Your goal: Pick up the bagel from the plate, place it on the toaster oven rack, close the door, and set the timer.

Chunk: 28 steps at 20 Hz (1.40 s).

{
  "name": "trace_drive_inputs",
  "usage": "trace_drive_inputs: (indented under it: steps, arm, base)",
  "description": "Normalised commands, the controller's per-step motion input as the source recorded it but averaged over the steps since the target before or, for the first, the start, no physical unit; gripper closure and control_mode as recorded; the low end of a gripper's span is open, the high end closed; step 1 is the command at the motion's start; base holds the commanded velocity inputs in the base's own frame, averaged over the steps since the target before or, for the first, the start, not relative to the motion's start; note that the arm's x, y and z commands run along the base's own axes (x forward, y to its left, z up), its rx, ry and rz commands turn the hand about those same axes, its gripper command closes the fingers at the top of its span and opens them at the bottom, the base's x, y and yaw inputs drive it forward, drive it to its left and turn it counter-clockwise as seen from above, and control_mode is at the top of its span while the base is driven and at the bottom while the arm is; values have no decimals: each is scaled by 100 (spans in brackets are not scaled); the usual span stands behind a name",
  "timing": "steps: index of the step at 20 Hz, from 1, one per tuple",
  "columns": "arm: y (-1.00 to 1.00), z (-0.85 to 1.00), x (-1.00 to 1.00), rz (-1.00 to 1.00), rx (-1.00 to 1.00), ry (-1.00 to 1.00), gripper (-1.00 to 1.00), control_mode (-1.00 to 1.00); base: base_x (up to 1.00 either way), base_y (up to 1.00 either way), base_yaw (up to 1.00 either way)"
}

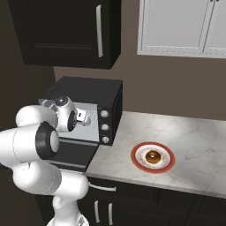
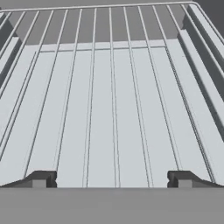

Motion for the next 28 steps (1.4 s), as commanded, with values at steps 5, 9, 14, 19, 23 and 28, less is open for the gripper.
trace_drive_inputs:
  steps: [5,9,14,19,23,28]
  arm:
    - [20,-32,0,0,0,0,-100,-100]
    - [19,-51,3,0,0,-5,-100,-100]
    - [17,-54,9,0,0,-5,-100,-100]
    - [9,-65,-9,0,0,2,-100,-100]
    - [0,-52,-63,0,0,13,-100,-100]
    - [0,-43,-99,0,0,16,-100,-100]
  base:
    - [0,0,0]
    - [0,0,0]
    - [0,0,0]
    - [0,0,0]
    - [0,0,0]
    - [0,0,0]
